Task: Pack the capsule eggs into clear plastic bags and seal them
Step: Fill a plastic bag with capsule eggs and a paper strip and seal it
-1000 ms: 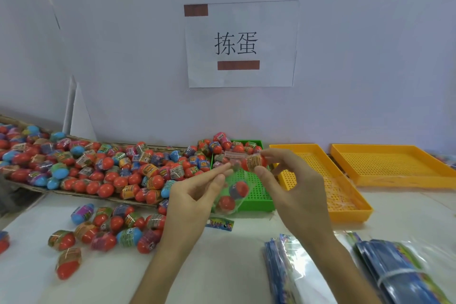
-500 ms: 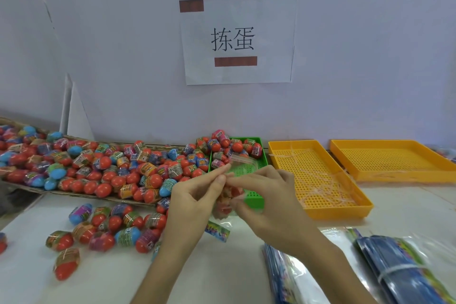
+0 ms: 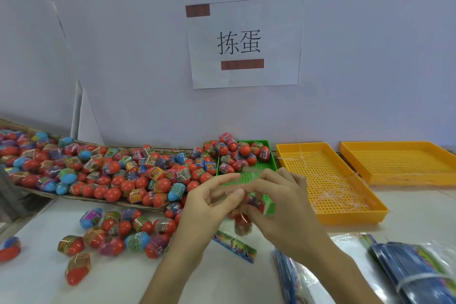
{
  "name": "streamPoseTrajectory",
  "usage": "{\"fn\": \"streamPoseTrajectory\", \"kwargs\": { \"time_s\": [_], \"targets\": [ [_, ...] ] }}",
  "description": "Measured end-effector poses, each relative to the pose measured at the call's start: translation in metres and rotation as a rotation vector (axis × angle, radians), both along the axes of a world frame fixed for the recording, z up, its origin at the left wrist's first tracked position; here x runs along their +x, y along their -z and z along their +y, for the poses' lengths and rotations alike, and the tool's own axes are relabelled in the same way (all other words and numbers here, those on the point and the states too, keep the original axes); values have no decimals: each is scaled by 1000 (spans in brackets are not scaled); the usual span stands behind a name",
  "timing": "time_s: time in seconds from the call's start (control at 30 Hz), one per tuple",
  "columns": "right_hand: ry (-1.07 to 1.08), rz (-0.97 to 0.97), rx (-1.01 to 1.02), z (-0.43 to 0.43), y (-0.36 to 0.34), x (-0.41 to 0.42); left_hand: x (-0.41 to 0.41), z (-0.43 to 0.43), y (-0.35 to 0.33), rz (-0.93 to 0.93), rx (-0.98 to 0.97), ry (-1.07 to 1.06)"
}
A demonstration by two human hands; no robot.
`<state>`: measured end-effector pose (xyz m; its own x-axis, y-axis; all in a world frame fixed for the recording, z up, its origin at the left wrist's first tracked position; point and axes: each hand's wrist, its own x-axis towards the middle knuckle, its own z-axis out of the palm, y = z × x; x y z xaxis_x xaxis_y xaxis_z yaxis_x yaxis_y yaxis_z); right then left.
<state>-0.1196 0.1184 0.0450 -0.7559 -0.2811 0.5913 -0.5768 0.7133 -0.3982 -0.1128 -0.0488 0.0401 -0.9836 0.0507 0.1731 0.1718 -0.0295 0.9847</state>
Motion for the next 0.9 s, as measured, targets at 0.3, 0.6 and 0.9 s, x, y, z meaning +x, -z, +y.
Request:
{"fn": "streamPoseTrajectory", "kwargs": {
  "time_s": [0.3,0.6,0.9],
  "targets": [
    [-29,-50,88,6,0,1,-1,-5,1,-11,-61,-10],
    [-71,-84,107,-1,-1,6,1,3,2,194,-213,-218],
    [-2,90,-407,3,-15,6,-1,6,7,287,-355,-385]
  ]
}}
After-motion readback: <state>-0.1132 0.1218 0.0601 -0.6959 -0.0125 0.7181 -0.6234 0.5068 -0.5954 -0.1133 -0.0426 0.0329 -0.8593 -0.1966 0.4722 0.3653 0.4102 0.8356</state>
